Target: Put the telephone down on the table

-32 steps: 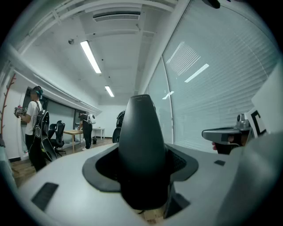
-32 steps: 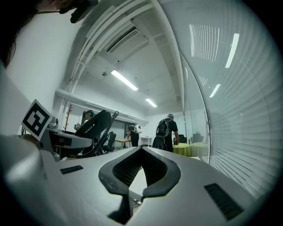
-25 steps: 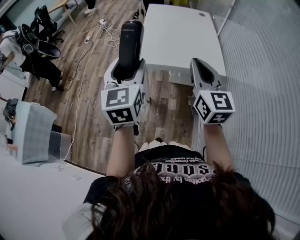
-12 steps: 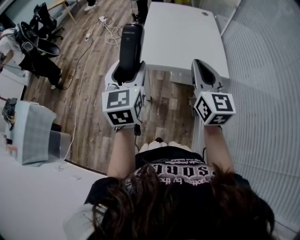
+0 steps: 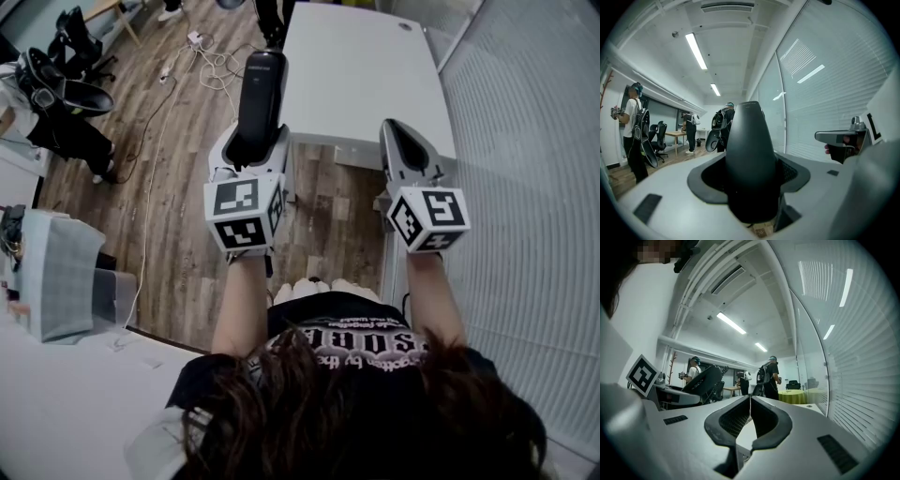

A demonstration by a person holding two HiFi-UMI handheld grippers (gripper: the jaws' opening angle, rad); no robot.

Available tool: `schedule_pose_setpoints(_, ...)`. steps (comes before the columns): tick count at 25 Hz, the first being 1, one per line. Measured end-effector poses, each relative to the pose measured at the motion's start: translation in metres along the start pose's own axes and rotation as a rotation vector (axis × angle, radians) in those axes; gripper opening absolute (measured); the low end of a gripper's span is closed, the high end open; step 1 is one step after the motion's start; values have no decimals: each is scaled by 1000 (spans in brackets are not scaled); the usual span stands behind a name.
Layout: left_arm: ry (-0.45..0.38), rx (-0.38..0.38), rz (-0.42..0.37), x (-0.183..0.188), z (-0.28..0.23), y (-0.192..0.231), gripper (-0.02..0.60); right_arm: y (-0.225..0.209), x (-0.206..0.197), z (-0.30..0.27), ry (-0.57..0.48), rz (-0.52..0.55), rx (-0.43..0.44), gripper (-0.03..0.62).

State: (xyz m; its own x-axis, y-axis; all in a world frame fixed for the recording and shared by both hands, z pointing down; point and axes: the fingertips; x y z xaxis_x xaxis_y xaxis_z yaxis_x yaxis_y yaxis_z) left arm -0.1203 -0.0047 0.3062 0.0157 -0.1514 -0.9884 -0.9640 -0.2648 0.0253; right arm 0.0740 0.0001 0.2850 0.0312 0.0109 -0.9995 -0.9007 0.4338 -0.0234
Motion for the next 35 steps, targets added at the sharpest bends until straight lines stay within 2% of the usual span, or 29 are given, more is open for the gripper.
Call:
schedule_pose_setpoints(16,43,-57,-8,-9,-34,-5,272,-20,-8,-20,24,5,-53,31)
schedule_pose_setpoints(22,65,-46,0,-20,-52,1,272,-25,-17,-32,32,7,-43,31)
schedule_pose_setpoints(35,97,1,-15,-16,-125,3,272,-79,-30,-97,42,-29,-9,31)
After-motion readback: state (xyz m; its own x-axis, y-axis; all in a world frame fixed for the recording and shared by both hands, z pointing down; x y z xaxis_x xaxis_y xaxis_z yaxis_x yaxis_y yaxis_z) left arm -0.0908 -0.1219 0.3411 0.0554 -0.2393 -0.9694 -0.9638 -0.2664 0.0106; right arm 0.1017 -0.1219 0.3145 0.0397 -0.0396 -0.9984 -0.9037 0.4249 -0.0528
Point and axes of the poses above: the fingertips, and each gripper's own axes: z backward along the fingers, y to its left, x out of its top
